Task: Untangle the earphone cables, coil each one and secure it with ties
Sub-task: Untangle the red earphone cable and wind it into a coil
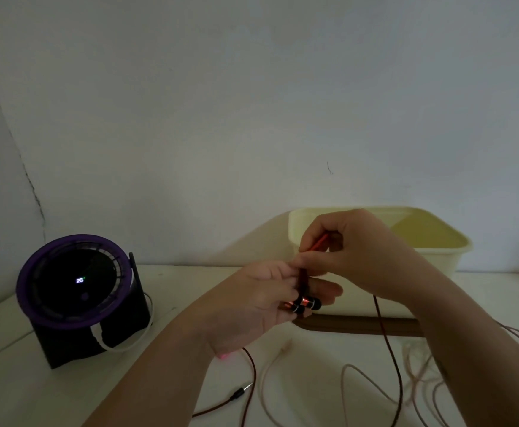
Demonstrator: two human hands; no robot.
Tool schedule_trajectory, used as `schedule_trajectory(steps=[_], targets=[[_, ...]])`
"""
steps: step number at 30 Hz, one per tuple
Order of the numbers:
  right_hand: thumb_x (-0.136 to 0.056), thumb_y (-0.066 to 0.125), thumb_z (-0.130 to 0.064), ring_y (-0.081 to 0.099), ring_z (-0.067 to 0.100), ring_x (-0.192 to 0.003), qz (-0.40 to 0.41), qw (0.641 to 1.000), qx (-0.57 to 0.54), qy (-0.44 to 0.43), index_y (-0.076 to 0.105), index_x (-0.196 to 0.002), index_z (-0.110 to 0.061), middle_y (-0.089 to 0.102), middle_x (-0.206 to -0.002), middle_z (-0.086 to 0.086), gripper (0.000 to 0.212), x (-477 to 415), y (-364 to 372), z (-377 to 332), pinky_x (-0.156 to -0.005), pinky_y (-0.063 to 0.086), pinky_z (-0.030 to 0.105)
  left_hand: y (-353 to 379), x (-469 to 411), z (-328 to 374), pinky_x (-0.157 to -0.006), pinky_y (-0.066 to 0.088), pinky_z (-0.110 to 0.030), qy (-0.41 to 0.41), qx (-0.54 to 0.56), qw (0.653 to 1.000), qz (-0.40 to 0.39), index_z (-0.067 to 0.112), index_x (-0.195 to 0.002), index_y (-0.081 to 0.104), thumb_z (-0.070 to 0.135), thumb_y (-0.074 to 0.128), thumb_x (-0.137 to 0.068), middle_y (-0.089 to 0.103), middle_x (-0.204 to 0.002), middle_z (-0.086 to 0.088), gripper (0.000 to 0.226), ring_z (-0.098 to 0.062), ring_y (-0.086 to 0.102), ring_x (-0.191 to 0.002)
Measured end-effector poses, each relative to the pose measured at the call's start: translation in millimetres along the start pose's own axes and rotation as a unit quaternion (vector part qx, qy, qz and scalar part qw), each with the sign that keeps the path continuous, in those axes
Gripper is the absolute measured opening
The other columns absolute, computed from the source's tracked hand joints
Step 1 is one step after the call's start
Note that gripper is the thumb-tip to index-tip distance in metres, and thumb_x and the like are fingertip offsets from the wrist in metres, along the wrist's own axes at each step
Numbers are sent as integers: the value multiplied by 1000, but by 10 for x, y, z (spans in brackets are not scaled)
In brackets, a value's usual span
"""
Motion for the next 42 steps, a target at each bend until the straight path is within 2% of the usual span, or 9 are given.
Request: schedule_trajectory(steps=[2, 5, 7, 13, 20, 24, 29, 35, 42], targets=[[-72, 78, -21, 59, 8, -54, -45, 997, -63, 2, 69, -72, -14, 67, -61, 0, 12, -1, 69, 0, -57, 51, 20, 9, 11, -7, -92, 49, -31, -8, -7, 1000, 3, 9, -109, 60, 8, 43, -94, 72, -99, -6, 23, -16, 66, -98], [-76, 72, -20, 46, 3, -44, -69, 988, -141, -3, 68, -73, -8, 61, -56, 1, 13, -1, 80, 4, -48, 38, 12, 2, 20, -10, -94, 48, -33, -6, -41, 999, 23, 14, -101, 64, 27, 51, -91, 72, -84, 0, 21, -13, 66, -92], [-72, 69, -29, 36, 3, -43, -61, 980, -191, 16, 66, -68, -13, 57, -56, -2, 17, -13, 47, 96, -45, 30, 13, -9, 32, 16, -98, 46, -39, 3, -38, 999, 33, 13, -97, 64, 26, 48, -86, 68, -74, 3, 24, -15, 67, -86], [-72, 74, -34, 24, 7, -44, -56, 929, -361, 55, 68, -62, -19, 42, -53, -2, 19, -79, 86, 369, -44, 22, 18, -54, 80, 223, -82, 56, -40, 50, 109, 992, 39, 11, -81, 74, 22, 54, -86, 62, -65, -3, 24, -18, 67, -70], [-78, 60, -43, 24, 8, -47, -79, 972, -219, 20, 67, -61, -30, 33, -51, -5, 22, -54, 328, 197, -45, 22, 20, -171, 76, 414, -63, 59, -33, 137, 263, 950, 102, 9, -67, 73, 22, 48, -79, 57, -54, -3, 31, -16, 63, -54], [-90, 57, -37, 31, 9, -49, -71, 995, -71, -8, 63, -60, -42, 40, -51, -9, 31, -34, 383, 85, -48, 27, 21, -268, 72, 425, -65, 58, -28, 172, 268, 939, 131, 3, -92, 72, 19, 43, -84, 62, -63, -2, 34, -15, 65, -60], [-93, 54, -32, 36, 6, -47, -111, 992, 52, -22, 70, -87, -28, 43, -48, -10, 18, 45, 350, -48, -50, 31, 19, -388, 74, 394, -80, 57, -27, 186, 245, 937, 163, 2, -115, 56, 15, 34, -95, 72, -101, -10, 32, -19, 70, -93], [-93, 54, -30, 38, 5, -46, -84, 993, 72, -48, 69, -81, -17, 54, -55, -12, 23, 107, 191, -218, -50, 33, 14, -392, 32, 270, -83, 54, -25, 128, 80, 973, 173, 7, -112, 59, 21, 39, -92, 74, -95, -4, 30, -14, 69, -91], [-88, 54, -37, 34, 5, -43, 30, 998, -1, -46, 63, -67, -29, 44, -44, -14, 24, 91, -104, -263, -44, 31, 15, -236, 16, 123, -98, 45, -30, 58, -108, 986, 116, 17, -109, 62, 37, 33, -92, 73, -102, -1, 39, -14, 65, -105]])
Point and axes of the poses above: each hand's wrist, its own x-axis away from the middle knuckle, its own y-axis out of the palm, z = x × y, the point moved 7 cm from there along -x, towards the middle knuckle
